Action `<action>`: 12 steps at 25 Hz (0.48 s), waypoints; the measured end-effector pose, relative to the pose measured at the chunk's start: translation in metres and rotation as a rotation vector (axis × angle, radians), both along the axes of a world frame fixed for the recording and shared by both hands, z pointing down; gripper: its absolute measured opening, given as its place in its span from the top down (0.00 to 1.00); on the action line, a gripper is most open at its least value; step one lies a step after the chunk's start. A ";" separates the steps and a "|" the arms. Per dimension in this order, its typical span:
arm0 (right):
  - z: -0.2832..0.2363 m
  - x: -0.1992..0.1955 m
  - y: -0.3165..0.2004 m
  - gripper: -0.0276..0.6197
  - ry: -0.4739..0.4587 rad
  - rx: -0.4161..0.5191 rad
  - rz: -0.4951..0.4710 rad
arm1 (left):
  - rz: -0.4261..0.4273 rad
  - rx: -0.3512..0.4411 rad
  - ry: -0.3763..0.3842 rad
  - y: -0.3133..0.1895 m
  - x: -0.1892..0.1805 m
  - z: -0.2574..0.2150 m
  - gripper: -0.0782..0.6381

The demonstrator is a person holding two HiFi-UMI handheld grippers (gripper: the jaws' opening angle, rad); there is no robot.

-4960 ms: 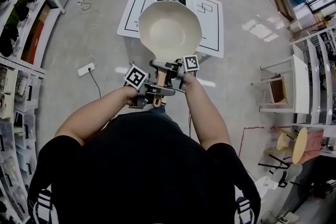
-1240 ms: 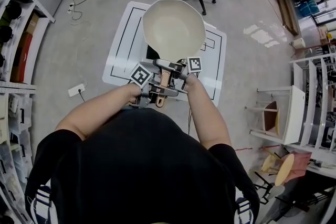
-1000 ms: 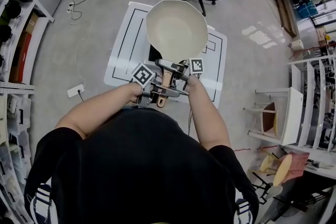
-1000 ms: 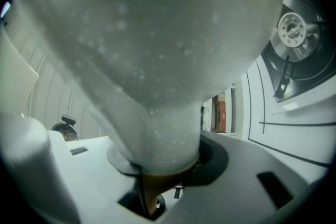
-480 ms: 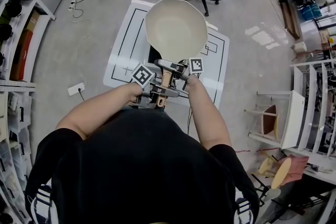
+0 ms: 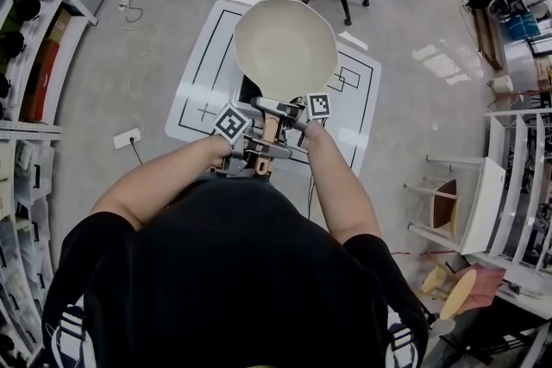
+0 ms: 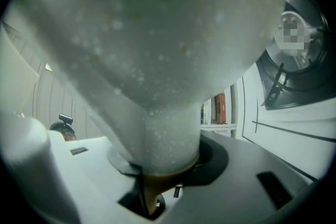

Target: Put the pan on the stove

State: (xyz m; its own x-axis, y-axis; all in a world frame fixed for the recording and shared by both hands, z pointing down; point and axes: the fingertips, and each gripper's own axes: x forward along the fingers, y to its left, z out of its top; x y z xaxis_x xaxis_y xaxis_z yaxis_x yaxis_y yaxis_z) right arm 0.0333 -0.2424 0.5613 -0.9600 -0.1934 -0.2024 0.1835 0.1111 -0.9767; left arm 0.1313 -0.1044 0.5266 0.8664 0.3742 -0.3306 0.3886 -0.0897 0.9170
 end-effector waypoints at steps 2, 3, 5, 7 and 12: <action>0.005 0.002 0.000 0.70 0.002 -0.004 -0.010 | -0.002 0.002 -0.011 -0.001 0.003 0.005 0.87; 0.007 0.003 0.000 0.70 0.001 -0.006 -0.012 | -0.001 0.001 -0.013 -0.001 0.004 0.007 0.87; 0.010 0.004 -0.001 0.70 -0.008 -0.015 -0.014 | -0.003 -0.005 -0.016 -0.002 0.006 0.010 0.87; 0.013 0.005 0.000 0.70 -0.016 -0.022 -0.018 | -0.007 -0.020 -0.024 -0.001 0.008 0.013 0.87; 0.025 0.010 0.005 0.70 -0.019 -0.045 -0.024 | -0.015 -0.039 -0.036 0.002 0.014 0.023 0.87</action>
